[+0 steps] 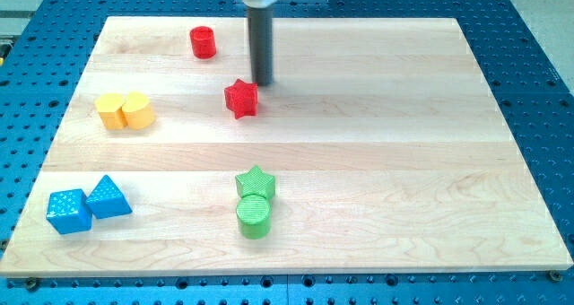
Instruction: Place red blocks at the center of the board
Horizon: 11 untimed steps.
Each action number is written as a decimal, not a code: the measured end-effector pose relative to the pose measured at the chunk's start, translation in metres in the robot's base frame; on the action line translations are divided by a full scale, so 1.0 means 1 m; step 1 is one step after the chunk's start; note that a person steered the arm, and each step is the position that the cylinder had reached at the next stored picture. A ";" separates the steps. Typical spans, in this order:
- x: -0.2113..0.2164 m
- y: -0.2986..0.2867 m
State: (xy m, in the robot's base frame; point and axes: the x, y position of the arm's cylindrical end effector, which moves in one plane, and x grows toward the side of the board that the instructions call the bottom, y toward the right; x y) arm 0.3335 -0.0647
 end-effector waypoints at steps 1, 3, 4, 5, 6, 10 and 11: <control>0.058 0.003; -0.012 -0.076; -0.076 -0.080; -0.100 -0.039; -0.138 -0.063; 0.016 0.036; -0.003 0.017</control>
